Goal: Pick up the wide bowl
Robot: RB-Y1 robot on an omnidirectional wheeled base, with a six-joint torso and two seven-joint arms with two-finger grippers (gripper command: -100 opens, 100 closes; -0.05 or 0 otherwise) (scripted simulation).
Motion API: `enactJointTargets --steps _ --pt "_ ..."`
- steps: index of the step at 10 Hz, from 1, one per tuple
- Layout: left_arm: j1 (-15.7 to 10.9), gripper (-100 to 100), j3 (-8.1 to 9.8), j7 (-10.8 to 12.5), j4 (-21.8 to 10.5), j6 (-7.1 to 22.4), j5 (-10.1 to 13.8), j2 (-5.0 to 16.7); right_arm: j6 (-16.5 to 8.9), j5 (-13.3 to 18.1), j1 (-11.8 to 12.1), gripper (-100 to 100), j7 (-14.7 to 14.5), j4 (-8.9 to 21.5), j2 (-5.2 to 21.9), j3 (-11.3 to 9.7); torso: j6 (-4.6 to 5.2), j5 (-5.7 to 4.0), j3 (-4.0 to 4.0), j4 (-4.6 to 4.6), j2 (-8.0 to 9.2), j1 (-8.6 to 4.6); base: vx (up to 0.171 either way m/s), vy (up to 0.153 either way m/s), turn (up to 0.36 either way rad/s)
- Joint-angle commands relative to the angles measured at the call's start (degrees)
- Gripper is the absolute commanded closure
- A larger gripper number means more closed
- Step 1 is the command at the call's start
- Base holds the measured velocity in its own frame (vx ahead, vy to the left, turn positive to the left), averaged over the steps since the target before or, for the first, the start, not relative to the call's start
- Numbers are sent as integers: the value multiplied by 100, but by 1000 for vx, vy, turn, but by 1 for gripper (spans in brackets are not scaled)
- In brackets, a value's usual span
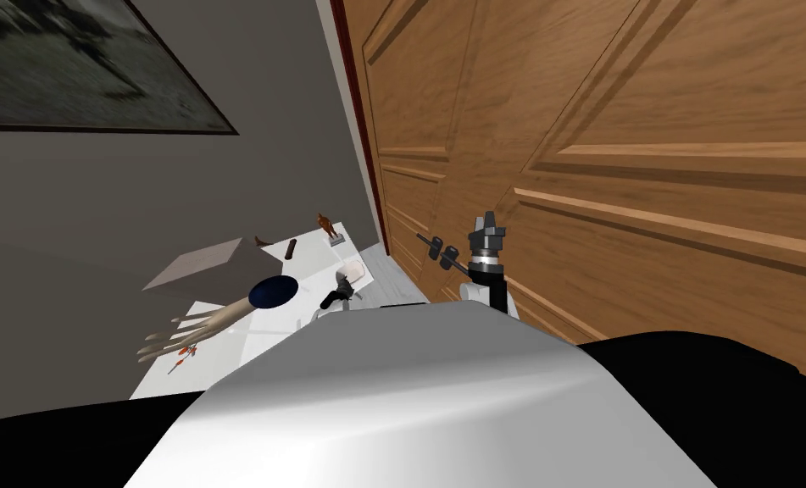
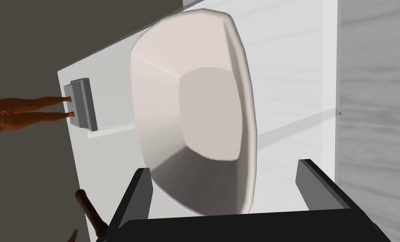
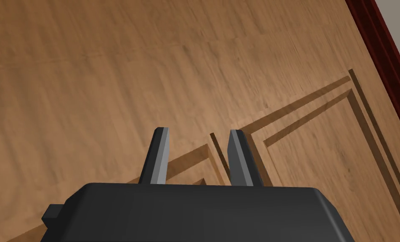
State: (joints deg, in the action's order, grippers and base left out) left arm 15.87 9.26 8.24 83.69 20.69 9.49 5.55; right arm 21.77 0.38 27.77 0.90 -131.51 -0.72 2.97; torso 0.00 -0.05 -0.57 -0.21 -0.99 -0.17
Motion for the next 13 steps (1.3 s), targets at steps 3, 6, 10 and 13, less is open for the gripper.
enactJointTargets --steps 3,6,10,13 --pt "-10 0 -3 -8 -93 97 81 -74 0 0 -2 0 0 0 0 0 0 4 31 11 58 25 87 -13 29" --pt "-240 -100 115 12 -513 -133 10 -112 -1 0 -4 0 0 1 1 0 1 7 53 19 93 36 9 14 -51" --pt "-281 100 131 16 -586 -161 7 -109 -1 0 -4 0 0 1 1 0 0 4 57 22 99 31 1 7 -14" --pt "-283 100 134 21 -586 -160 9 -109 -1 0 -4 0 0 1 0 0 2 2 59 22 102 26 0 0 0"
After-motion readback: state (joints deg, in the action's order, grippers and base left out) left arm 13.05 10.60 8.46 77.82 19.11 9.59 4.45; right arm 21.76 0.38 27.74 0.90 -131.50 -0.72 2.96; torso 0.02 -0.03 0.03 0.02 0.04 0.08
